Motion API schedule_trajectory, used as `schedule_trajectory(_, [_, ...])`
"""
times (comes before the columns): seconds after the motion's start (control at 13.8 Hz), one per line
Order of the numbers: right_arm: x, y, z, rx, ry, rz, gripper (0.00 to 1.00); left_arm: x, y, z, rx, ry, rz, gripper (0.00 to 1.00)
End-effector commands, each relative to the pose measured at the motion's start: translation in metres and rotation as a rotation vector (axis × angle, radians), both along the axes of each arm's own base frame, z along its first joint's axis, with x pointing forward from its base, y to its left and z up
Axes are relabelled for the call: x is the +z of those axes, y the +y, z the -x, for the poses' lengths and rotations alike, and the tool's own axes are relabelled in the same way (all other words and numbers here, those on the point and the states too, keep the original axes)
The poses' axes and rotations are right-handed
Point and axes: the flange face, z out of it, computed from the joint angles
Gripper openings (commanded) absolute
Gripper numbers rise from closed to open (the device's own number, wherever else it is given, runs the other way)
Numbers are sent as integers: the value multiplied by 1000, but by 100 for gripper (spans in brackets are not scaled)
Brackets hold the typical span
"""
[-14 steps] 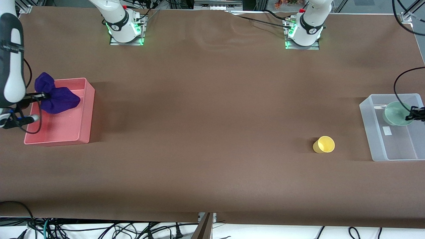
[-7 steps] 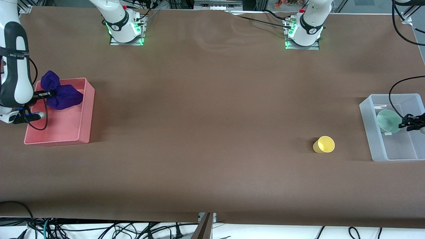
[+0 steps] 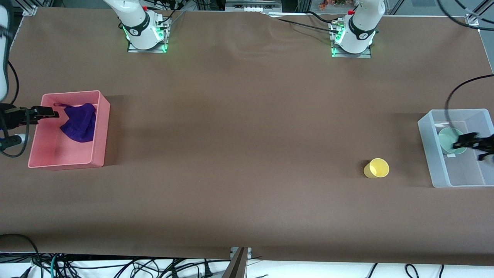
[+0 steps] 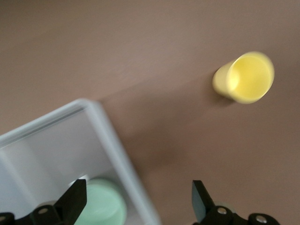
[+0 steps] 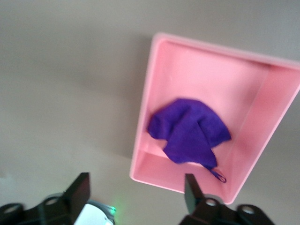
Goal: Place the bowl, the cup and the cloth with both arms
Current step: 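Move the left gripper to the yellow cup and grasp it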
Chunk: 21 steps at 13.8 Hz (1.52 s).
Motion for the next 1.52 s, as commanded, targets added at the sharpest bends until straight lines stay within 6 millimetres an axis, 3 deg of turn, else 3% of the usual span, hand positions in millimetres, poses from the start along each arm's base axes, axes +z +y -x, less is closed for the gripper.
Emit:
schedule_trajectory(0.0, [47, 50, -4, 6, -63, -22, 100, -48, -57, -24, 133, 48, 2, 95])
schedule_trajectory(0.07, [57, 69, -2, 10, -78, -17, 100, -60, -73, -32, 164, 24, -6, 95])
schedule_trajectory(0.29, [78, 119, 8, -199, -68, 39, 100, -115, -86, -35, 217, 51, 40, 93])
schedule_trajectory(0.43, [88, 118, 8, -233, -108, 39, 100, -135, -92, -34, 253, 65, 100, 91])
schedule_trajectory(0.58, [115, 115, 5, -253, -234, 30, 100, -145, -96, -32, 289, 83, 154, 89])
schedule_trajectory(0.65, [126, 114, 4, -261, -293, 24, 100, -154, -97, -31, 294, 95, 160, 83])
schedule_trajectory(0.72, [128, 113, 7, -262, -306, 25, 100, -160, -97, -30, 293, 104, 161, 57])
schedule_trajectory(0.8, [128, 111, 10, -268, -310, 31, 100, -160, -97, -30, 284, 103, 158, 21])
schedule_trajectory(0.87, [126, 105, 9, -243, -324, 58, 100, -160, -96, -30, 277, 101, 152, 2])
schedule_trajectory(1.01, [127, 102, 14, -211, -304, 141, 100, -161, -96, -29, 268, 103, 151, 0])
schedule_trajectory(1.3, [122, 99, 14, -217, -256, 148, 100, -154, -96, -30, 266, 99, 151, 0])
schedule_trajectory(1.38, [123, 102, 14, -215, -261, 145, 100, -148, -97, -32, 268, 95, 151, 0])
schedule_trajectory(1.45, [123, 102, 13, -215, -266, 144, 100, -128, -96, -33, 263, 87, 150, 0])
